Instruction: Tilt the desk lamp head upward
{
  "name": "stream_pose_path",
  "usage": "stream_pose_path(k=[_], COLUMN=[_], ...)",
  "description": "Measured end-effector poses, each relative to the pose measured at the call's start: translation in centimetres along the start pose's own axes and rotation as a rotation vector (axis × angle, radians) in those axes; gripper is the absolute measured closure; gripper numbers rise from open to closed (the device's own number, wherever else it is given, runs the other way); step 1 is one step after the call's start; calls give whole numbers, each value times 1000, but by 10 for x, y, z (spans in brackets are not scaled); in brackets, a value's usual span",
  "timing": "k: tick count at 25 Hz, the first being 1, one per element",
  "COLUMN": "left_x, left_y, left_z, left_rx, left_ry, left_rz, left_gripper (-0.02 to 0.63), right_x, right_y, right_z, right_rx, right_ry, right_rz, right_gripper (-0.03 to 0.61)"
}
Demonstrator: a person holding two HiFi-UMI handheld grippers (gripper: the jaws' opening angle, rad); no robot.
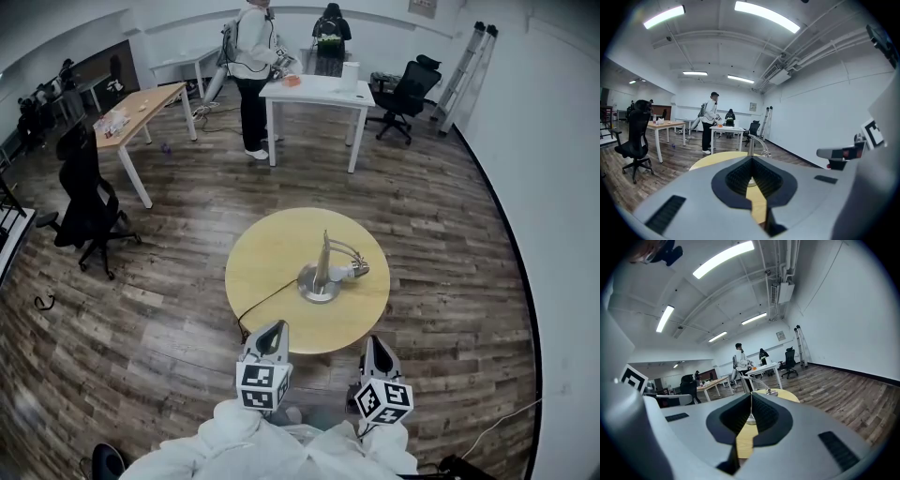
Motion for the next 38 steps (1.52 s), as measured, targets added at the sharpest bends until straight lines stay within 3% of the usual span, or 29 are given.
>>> stream_pose_path(k=[10, 30, 38], left_x=[4, 49, 39], left_y=[-4, -8, -12], left_z=[39, 167, 197], left_rx=[-11, 133, 146], left_ry=[-31, -44, -106], left_rz=[-11, -63, -54], left_gripper=[615, 615, 615], right_x=[10, 75, 79], right_y=[19, 105, 137], right_z=[34, 178, 213], right_rx=[-19, 89, 74], right_ry=[-10, -52, -85], right_rz=[13, -1, 29], right_gripper=[565, 565, 565])
Point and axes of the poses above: the fingertips, and each gripper's own axes: z forward along the fingers, y to its right, x out of its top, the point moved 9 cm from there along -z, backward along the fingers, and after that the axes turned 5 degrees about -y, right-handed, at the moved point
